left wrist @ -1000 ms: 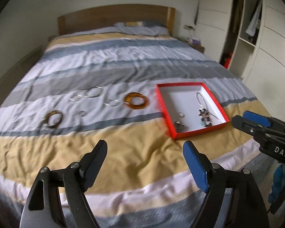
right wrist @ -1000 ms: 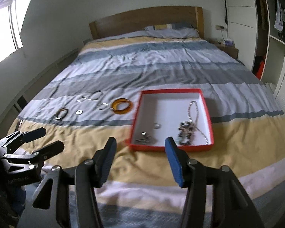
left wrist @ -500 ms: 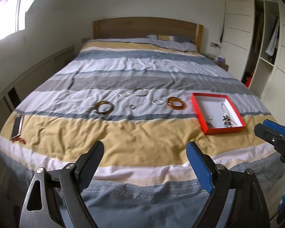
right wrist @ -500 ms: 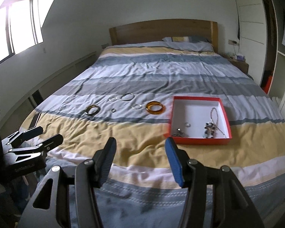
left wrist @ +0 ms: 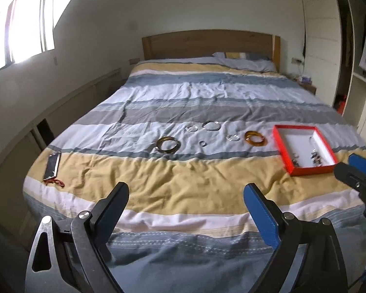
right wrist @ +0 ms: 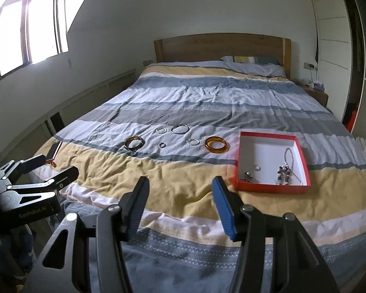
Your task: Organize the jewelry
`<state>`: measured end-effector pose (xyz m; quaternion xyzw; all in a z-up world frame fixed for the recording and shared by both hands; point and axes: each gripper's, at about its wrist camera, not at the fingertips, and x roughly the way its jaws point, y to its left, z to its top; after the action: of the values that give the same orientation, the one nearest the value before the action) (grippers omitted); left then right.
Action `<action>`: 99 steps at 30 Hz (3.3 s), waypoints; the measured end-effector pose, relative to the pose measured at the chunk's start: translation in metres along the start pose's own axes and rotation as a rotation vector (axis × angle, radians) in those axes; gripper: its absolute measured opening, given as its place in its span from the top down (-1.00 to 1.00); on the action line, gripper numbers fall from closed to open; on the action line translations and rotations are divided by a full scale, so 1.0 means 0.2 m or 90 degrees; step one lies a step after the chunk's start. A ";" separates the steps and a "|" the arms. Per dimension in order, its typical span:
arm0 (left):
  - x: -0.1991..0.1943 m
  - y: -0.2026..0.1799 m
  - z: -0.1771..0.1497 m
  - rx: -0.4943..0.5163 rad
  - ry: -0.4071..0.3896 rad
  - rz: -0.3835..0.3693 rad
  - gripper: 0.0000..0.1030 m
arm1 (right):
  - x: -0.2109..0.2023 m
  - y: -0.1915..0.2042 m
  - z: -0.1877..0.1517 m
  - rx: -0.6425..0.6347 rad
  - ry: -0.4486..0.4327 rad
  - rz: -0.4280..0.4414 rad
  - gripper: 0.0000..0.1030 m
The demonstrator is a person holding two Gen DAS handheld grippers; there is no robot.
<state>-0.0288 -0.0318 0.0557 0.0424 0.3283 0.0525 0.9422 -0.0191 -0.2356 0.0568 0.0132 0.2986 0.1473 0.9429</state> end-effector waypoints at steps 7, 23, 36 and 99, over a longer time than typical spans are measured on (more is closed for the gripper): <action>0.11 -0.01 -0.02 0.025 0.023 0.030 -0.82 | 0.14 -0.01 -0.02 -0.003 0.034 -0.011 0.00; 0.59 0.19 -0.15 -0.042 0.152 0.001 -0.79 | 0.61 -0.11 -0.12 0.029 0.146 0.002 0.00; 1.04 0.30 0.02 -0.067 0.160 -0.045 -0.51 | 1.08 -0.12 0.03 0.036 0.158 0.053 0.01; 1.87 0.59 0.29 -0.152 0.166 -0.065 0.82 | 1.93 -0.16 0.26 0.018 0.155 0.075 0.25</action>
<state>0.2908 0.1303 -0.1152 -0.0938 0.4409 0.0483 0.8914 0.3191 -0.1522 -0.1186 0.0263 0.4117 0.1987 0.8890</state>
